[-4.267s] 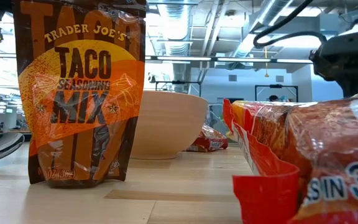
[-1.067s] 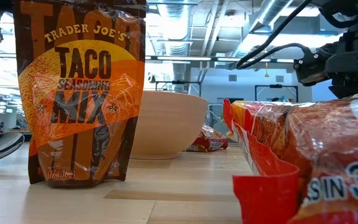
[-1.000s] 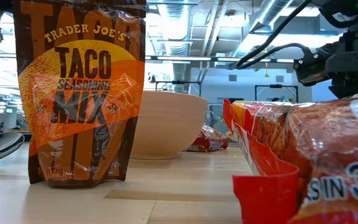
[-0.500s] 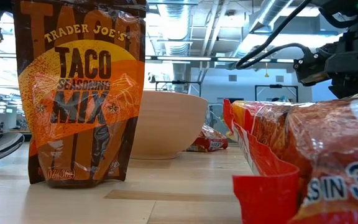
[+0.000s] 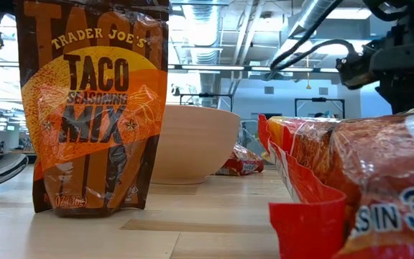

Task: Pick & Place Food Item
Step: Put the black seasoning bottle into the dark blue bin

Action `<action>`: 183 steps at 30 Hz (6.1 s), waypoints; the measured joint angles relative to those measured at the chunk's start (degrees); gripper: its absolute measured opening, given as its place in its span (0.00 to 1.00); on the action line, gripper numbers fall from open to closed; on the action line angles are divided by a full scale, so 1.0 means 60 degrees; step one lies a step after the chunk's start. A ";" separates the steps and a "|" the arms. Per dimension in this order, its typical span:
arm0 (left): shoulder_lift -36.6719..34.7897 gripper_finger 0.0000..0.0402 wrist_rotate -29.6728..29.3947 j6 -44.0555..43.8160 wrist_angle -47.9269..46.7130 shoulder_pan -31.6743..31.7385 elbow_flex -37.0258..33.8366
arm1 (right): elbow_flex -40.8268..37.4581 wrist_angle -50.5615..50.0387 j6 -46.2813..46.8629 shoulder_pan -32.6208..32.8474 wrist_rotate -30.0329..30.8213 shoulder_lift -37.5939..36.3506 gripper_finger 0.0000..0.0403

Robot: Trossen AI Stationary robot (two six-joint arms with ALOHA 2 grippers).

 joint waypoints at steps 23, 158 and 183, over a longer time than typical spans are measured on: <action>0.0000 0.23 0.0000 0.0002 0.0055 0.0000 -0.0002 | 0.3278 -0.0895 -0.1388 -0.0054 0.1335 -0.0007 0.48; 0.7147 0.75 0.5370 0.1178 0.4473 0.0244 0.2876 | 0.4184 0.2148 -0.7062 -0.3791 -0.3730 0.0026 0.48; 0.7151 0.75 0.5617 0.1007 0.4503 0.0270 0.2880 | 0.4184 0.2105 -0.6803 -0.4040 -0.4358 0.0026 0.48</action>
